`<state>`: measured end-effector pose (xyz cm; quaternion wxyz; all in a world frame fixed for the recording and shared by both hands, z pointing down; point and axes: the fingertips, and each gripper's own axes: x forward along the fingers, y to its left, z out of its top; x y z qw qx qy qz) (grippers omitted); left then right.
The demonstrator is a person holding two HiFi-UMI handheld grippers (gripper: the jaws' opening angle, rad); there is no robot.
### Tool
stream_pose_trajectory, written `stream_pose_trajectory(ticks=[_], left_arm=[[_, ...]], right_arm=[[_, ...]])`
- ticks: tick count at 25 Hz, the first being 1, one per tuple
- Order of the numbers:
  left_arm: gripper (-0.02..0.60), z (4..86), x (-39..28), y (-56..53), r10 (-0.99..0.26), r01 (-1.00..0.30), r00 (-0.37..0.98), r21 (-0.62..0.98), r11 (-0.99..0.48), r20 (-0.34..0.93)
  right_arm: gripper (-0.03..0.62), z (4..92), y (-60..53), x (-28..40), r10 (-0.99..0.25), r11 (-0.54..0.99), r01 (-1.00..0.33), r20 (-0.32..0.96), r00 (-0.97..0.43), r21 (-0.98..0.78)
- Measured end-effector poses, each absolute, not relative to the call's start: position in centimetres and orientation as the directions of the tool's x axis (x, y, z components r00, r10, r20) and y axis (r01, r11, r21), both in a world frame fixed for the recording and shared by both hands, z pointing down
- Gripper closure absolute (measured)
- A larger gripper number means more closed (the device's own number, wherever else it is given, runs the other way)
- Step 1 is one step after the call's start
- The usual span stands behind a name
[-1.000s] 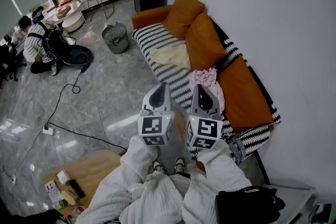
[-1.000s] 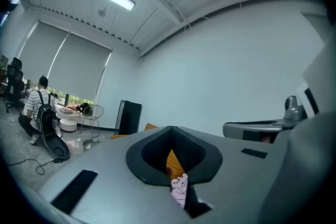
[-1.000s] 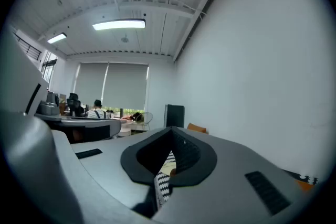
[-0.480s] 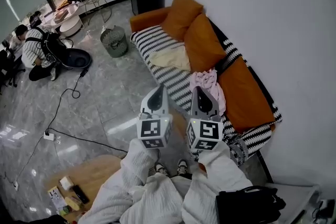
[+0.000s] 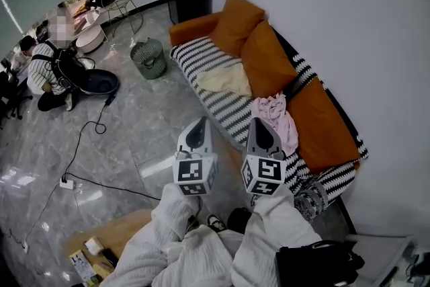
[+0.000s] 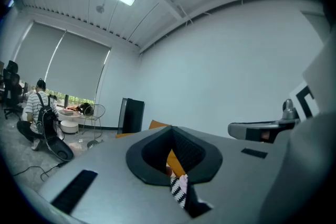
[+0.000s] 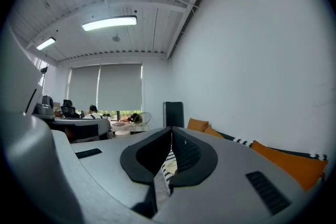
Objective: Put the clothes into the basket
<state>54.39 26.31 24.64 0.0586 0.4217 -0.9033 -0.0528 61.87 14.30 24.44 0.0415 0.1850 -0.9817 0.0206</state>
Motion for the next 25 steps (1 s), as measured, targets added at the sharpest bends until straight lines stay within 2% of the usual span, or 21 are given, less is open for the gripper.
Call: stream_pose_trajectory(ticks=[10,16,25], left_arm=[[0.575,27.0,49.8,27.4,-0.742,-0.725,-0.662,0.158,0.670,0.106],[0.577,28.0,45.3,25.7,-0.720,-0.707,-0.685,0.133,0.694,0.110],[0.575,27.0,36.5,16.6,-0.738,-0.732,-0.664,0.095,0.674,0.121]], right_arm=[[0.571,26.5,13.8,57.2,-0.355,0.933,-0.360,0.143,-0.924,-0.011],[0.571,27.0,11.4,51.8,-0.330,0.941,-0.337,0.119,-0.936,-0.036],[0.571,26.5,3.0,42.8,-0.339,0.937,-0.346,0.111,-0.934,-0.050]])
